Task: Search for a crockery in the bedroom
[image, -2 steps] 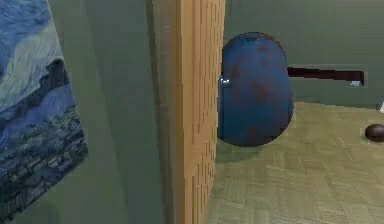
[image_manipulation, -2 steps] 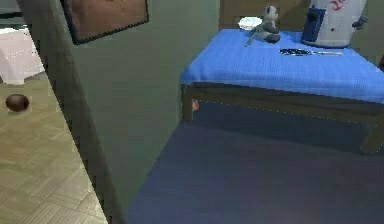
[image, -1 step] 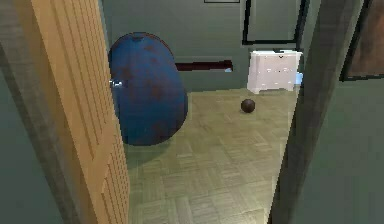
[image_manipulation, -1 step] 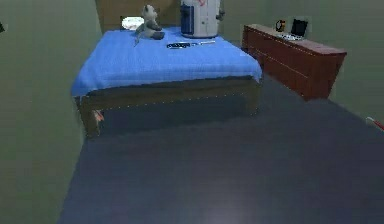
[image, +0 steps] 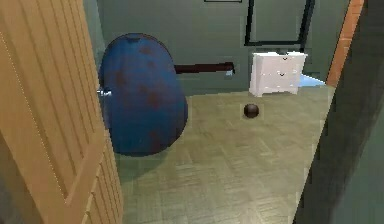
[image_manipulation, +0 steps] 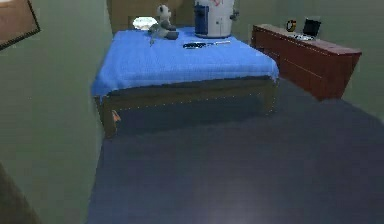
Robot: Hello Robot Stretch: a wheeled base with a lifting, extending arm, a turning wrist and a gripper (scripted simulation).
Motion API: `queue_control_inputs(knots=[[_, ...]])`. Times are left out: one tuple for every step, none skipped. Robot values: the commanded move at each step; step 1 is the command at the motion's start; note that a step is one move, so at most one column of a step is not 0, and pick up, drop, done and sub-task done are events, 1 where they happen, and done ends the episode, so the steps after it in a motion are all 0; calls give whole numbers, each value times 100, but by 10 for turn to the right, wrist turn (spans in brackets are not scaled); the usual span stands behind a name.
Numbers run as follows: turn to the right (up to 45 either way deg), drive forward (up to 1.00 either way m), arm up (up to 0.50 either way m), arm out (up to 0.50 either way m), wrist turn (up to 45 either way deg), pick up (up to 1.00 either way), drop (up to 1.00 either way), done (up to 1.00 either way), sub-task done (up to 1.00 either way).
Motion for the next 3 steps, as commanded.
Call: queue_control_inputs(knots=[[300, 0, 0, 0, 0, 0, 0, 0, 0], [0, 20, 0, 0, 0, 0, 0, 0, 0], [-390, 0, 0, 0, 0, 0, 0, 0, 0]])
